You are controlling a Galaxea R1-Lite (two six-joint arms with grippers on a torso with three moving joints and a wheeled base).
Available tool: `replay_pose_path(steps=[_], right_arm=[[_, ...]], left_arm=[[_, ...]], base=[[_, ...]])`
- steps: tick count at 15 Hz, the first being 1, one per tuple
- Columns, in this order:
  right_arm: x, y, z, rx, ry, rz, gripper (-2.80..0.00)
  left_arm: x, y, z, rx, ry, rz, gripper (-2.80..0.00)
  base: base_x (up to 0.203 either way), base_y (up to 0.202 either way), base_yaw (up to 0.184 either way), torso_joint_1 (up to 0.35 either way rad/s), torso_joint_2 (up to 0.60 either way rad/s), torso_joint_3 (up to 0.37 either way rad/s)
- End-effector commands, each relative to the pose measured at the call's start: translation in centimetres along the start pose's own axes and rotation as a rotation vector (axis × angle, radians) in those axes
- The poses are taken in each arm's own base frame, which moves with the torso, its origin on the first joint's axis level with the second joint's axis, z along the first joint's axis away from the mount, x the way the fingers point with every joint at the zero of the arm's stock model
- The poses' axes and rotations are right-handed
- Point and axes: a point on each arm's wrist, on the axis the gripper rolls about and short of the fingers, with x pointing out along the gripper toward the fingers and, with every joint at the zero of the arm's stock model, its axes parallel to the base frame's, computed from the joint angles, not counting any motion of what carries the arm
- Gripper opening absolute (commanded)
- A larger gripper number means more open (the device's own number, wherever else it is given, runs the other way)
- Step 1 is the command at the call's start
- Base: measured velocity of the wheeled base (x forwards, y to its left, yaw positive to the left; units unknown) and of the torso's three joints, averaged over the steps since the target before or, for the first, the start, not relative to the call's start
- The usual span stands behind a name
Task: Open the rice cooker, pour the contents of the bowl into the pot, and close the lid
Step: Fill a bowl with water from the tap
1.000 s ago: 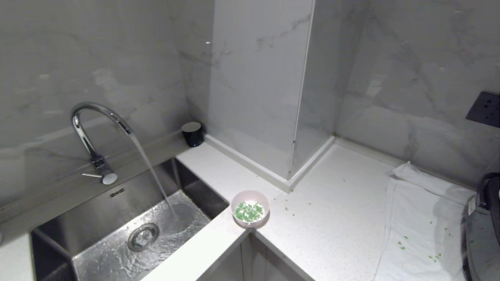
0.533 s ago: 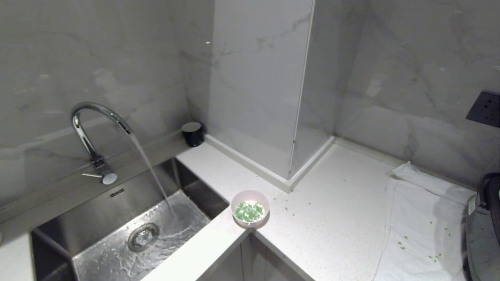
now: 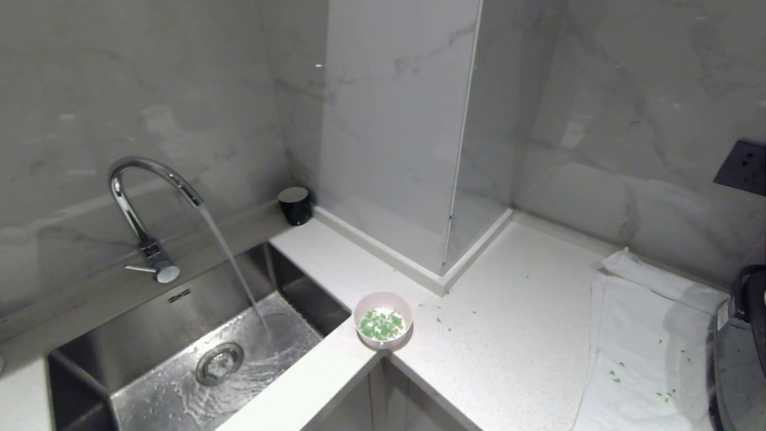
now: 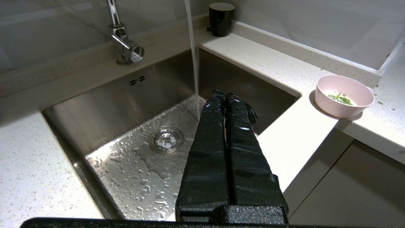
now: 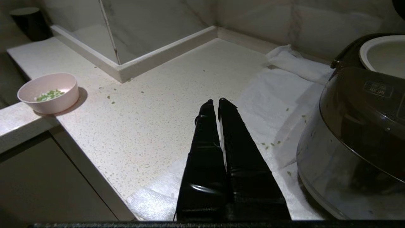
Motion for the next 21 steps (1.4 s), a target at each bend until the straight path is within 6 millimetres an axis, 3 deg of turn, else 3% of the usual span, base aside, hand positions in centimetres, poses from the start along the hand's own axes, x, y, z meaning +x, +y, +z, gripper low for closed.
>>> replay_pose_path(steps=[1, 4, 6, 9, 13, 15, 18, 21], right_arm=[[0.0, 0.0, 0.0, 0.000, 0.000, -0.002, -2.80], [0.0, 0.0, 0.0, 0.000, 0.000, -0.003, -2.80], [0.0, 0.0, 0.0, 0.000, 0.000, -0.003, -2.80], [0.0, 0.0, 0.0, 0.000, 0.000, -0.003, -2.80], [0.0, 0.0, 0.0, 0.000, 0.000, -0.003, -2.80], [0.0, 0.0, 0.0, 0.000, 0.000, -0.003, -2.80], [0.0, 0.0, 0.0, 0.000, 0.000, -0.003, -2.80], [0.0, 0.0, 0.0, 0.000, 0.000, -0.003, -2.80]], left_arm=[[0.0, 0.0, -0.1, 0.044, 0.003, -0.001, -2.80], [-0.1, -0.1, 2.4, 0.047, -0.023, -0.027, -2.80], [1.3, -0.1, 5.0, 0.042, 0.051, -0.033, -2.80], [5.8, -0.1, 9.4, 0.025, 0.154, -0.031, -2.80], [14.2, -1.4, 14.4, -0.048, 0.171, -0.141, -2.80], [17.8, -3.8, 15.0, -0.069, 0.235, -0.255, -2.80], [20.3, -9.1, 13.9, -0.047, 0.362, -0.477, -2.80], [24.1, -12.4, 12.0, -0.048, 0.484, -0.503, -2.80]], base=[[0.000, 0.000, 0.000, 0.000, 0.00, 0.000], [0.000, 0.000, 0.000, 0.000, 0.00, 0.000], [0.000, 0.000, 0.000, 0.000, 0.00, 0.000], [0.000, 0.000, 0.000, 0.000, 0.00, 0.000], [0.000, 0.000, 0.000, 0.000, 0.00, 0.000], [0.000, 0.000, 0.000, 0.000, 0.00, 0.000], [0.000, 0.000, 0.000, 0.000, 0.00, 0.000], [0.000, 0.000, 0.000, 0.000, 0.00, 0.000]])
